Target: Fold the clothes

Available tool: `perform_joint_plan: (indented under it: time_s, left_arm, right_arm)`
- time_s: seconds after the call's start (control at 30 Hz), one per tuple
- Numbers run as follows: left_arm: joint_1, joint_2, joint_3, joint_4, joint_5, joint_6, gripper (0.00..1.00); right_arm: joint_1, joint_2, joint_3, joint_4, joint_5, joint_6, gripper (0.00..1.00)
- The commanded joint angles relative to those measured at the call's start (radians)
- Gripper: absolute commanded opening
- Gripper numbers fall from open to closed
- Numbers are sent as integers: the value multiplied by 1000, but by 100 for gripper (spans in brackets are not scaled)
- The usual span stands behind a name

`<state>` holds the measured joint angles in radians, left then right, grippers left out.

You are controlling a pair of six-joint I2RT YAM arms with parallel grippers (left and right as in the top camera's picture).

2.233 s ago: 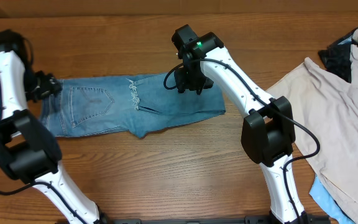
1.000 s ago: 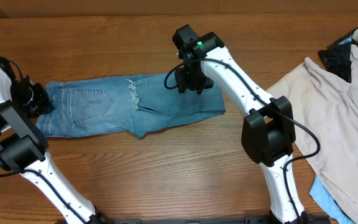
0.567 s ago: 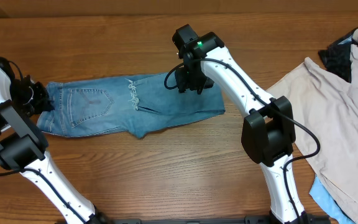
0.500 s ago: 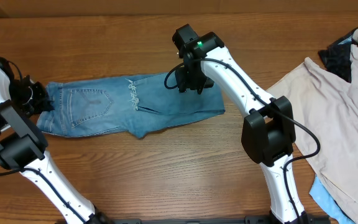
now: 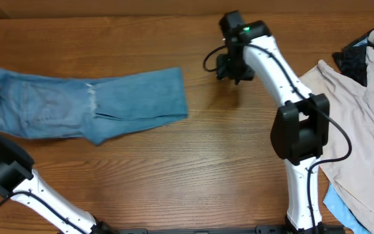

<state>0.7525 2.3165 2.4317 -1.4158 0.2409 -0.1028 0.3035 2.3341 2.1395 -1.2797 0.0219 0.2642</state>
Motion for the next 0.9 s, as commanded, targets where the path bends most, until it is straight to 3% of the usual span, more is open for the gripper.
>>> perform_joint_plan:
  time_s: [0.0,0.1,0.4,0.7,0.87]
  left_arm:
    - [-74,-114,82,-31,136,-25,4]
    - [-145,-156,90,-40,204,-25,4]
    - [-438,-185,89,-48,163,-32,4]
    - [-686,-161,46,-77,-121,-52,4]
    - [-774,-134,4,-72,-144,-64,4]
  right_arm:
    - [19,-3,20,8,-51,-32,63]
    - [29,-2,19,9,-51,-32,63]
    - [61,0,-19,31,-95,-32,63]
    - [78,0,-59,40,-114,-32,63]
    - [84,0,-59,36,-129,-32,63]
